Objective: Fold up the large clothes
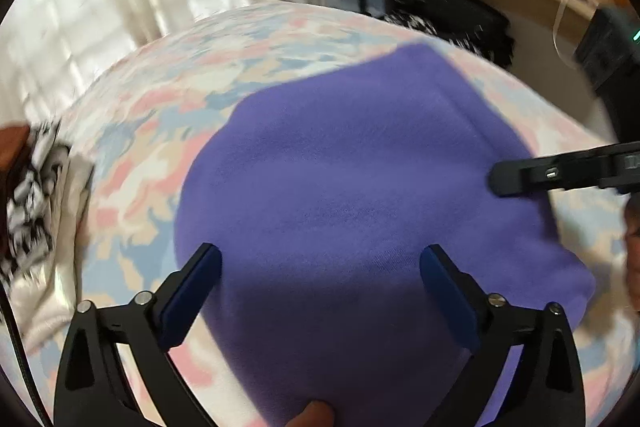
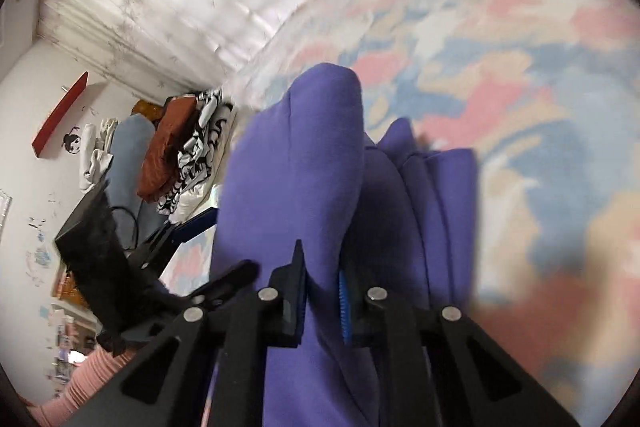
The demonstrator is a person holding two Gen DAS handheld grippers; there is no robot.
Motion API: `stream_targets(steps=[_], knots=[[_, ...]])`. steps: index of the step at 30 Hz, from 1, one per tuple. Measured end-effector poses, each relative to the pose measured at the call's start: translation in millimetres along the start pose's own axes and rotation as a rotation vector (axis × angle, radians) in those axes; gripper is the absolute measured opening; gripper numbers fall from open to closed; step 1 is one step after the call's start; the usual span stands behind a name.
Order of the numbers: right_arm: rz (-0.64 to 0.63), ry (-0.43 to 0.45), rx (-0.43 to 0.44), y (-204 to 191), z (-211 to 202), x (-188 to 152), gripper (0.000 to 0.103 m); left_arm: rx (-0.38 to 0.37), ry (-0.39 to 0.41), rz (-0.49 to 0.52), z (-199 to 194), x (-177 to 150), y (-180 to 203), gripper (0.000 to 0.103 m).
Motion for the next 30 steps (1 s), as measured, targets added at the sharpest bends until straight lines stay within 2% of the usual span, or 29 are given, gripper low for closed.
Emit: stream_targets(steps=[4, 6, 10, 17, 20, 23, 27, 30], knots=[[-0.025, 0.019, -0.146, 5, -8, -11, 0.012, 0.132, -0.044, 0.120, 19, 5, 34, 0.103], [0.018, 0.003, -0.194, 28, -1, -12, 0.012, 0.150, -0.060, 0.135, 27, 5, 37, 0.103], [0.123, 0.007, -0.165, 63, 19, -14, 0.012, 0.166, -0.086, 0.129, 43, 6, 35, 0.103], [0.187, 0.069, -0.113, 82, 19, -21, 0.012, 0.184, -0.040, 0.123, 49, 2, 40, 0.103], [0.173, 0.057, -0.133, 75, 21, -19, 0.014, 0.190, -0.013, 0.106, 38, 1, 38, 0.103], [0.162, 0.024, -0.176, 62, 17, -15, 0.020, 0.170, -0.014, 0.073, 20, 3, 32, 0.103], [0.088, 0.018, -0.260, 29, -7, -13, 0.021, 0.167, 0.011, -0.043, -23, -2, 14, 0.103], [0.022, 0.032, -0.253, 3, -24, -18, 0.021, 0.162, -0.016, -0.105, -47, -23, 2, 0.103]])
Point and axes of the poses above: each gripper's, at about its wrist camera, not at the fingertips, and z roughly the way its jaws point, y to its right, x to its top, the point moved 3 cm from there along z, roughly the way its jaws point, and after that the axes turned 10 degrees about x, right-handed, at the moved point
